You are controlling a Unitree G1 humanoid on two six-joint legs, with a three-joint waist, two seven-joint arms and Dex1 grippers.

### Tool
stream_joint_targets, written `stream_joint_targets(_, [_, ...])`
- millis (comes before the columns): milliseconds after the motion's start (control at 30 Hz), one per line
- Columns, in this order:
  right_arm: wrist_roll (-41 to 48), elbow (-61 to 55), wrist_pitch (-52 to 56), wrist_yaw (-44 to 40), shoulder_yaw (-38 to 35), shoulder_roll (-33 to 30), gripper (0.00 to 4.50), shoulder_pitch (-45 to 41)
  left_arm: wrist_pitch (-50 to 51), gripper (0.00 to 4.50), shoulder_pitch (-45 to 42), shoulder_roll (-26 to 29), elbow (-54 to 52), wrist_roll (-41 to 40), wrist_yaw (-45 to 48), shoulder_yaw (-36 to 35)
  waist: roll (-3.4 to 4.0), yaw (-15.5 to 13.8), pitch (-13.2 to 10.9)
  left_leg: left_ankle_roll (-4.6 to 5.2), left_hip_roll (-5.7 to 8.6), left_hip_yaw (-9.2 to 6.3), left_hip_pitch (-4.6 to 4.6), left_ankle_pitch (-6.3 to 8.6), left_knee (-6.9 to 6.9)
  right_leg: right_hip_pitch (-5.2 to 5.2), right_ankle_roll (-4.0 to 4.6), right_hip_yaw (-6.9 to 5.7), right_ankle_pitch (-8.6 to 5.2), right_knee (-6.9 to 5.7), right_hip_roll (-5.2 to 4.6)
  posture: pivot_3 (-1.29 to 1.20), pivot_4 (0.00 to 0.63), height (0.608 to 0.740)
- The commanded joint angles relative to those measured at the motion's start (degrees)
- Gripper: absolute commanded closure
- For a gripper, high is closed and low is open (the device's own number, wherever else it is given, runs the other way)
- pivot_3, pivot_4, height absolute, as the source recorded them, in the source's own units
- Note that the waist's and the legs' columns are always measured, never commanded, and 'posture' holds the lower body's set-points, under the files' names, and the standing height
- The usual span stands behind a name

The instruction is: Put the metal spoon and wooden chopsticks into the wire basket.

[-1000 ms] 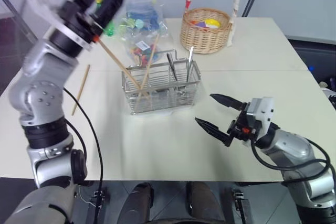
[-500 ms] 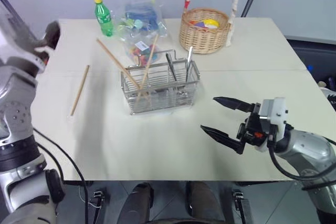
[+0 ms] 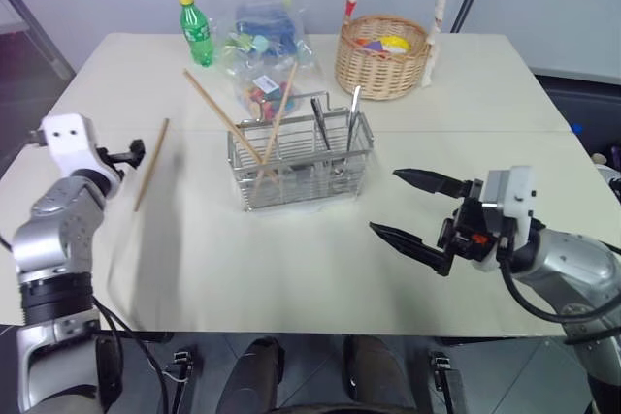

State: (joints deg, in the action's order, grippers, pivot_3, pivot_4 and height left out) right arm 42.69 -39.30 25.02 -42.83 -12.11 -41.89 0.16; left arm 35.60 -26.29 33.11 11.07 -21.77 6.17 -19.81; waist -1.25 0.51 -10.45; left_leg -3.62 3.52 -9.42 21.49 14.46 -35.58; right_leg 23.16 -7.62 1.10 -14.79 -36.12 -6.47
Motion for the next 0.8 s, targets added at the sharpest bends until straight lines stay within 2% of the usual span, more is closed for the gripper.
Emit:
stream_joint_targets(33, [0.47, -2.57, -0.19, 0.98, -0.99, 0.09, 0.00, -0.29, -1.37, 0.04, -3.24, 0.79, 2.41, 2.79, -0.16, 0.75, -0.01, 0.16, 0.00, 0.00, 0.00, 0.00, 0.00, 0.00, 0.00, 0.01, 0.00, 0.00, 0.00, 0.00, 0.00, 0.00, 0.150, 0.740])
stream_joint_targets(433, [0.97, -4.55, 0.36, 2.94, -2.12, -0.20, 0.00, 0.76, 2.98, 0.04, -9.73, 0.91, 14.64, 9.58, -0.60, 4.82, -0.02, 0.17, 0.01, 0.00, 0.00, 0.01, 0.00, 0.00, 0.00, 0.02, -0.02, 0.00, 0.01, -0.02, -0.01, 0.00, 0.150, 0.740])
stream_joint_targets(800, [1.26, -5.26, 0.51, 4.47, -2.39, -0.14, 0.00, 1.55, 12.19, 0.04, -11.23, 1.71, 17.19, 10.19, 0.14, 5.31, 0.00, 0.28, 0.02, 0.00, 0.00, 0.01, -0.04, 0.00, -0.02, 0.02, -0.04, 0.00, 0.02, -0.05, -0.01, 0.00, 0.150, 0.740])
